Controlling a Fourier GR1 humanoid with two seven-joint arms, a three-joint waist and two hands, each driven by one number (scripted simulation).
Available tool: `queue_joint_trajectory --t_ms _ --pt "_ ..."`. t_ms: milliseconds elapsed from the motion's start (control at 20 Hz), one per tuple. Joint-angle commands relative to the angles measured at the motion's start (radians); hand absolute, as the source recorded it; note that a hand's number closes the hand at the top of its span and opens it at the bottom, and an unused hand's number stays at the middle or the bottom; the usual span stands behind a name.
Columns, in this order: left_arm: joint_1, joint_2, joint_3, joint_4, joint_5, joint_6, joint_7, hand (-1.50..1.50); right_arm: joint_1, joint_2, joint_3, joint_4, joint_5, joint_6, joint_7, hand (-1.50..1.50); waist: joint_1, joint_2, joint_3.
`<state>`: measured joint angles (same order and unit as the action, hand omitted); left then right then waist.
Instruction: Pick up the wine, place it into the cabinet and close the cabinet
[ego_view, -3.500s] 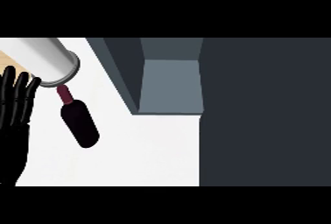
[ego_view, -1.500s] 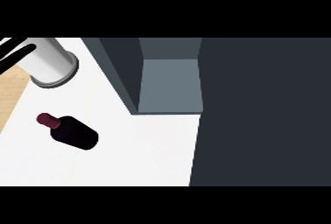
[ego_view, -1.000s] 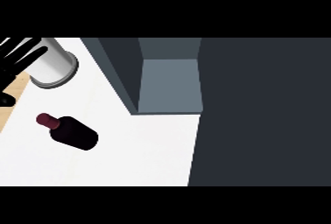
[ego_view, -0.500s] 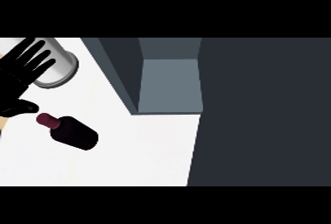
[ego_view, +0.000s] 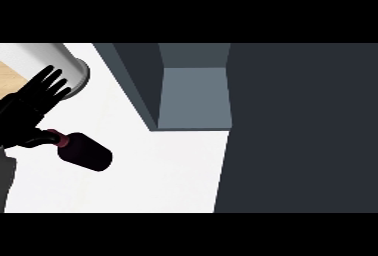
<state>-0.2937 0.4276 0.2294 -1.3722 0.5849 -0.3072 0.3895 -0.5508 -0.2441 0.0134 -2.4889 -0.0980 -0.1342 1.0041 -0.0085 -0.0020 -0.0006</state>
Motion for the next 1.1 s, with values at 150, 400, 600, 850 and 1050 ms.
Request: queue_joint_trajectory --t_ms 150,400,600,850,1050 --pt "0.067 -0.009 0.003 0.067 -0.050 -0.068 -0.082 -1.50 -0.022 -0.010 -0.043 -0.126 -0.105 -0.014 0.098 -1.50 0.002 -0.001 0.000" --pt "0.060 -0.037 -0.006 0.202 -0.128 -0.111 -0.211 -1.50 0.000 0.003 -0.025 -0.128 -0.079 -0.016 0.082 -1.50 -0.002 0.001 0.000" --pt "0.066 -0.036 -0.008 0.271 -0.154 -0.161 -0.275 -1.50 -0.099 -0.039 -0.075 -0.134 -0.121 -0.033 0.173 -1.50 -0.009 -0.001 -0.001" --pt "0.064 0.026 0.036 0.388 -0.149 -0.237 -0.303 -1.50 -0.006 -0.021 -0.056 -0.135 -0.105 -0.003 0.094 -1.50 -0.003 0.000 0.000" --pt "0.050 -0.034 0.002 0.499 -0.246 -0.201 -0.418 -1.50 -0.045 -0.013 -0.009 -0.141 -0.063 -0.038 0.134 -1.50 -0.008 0.001 -0.001"
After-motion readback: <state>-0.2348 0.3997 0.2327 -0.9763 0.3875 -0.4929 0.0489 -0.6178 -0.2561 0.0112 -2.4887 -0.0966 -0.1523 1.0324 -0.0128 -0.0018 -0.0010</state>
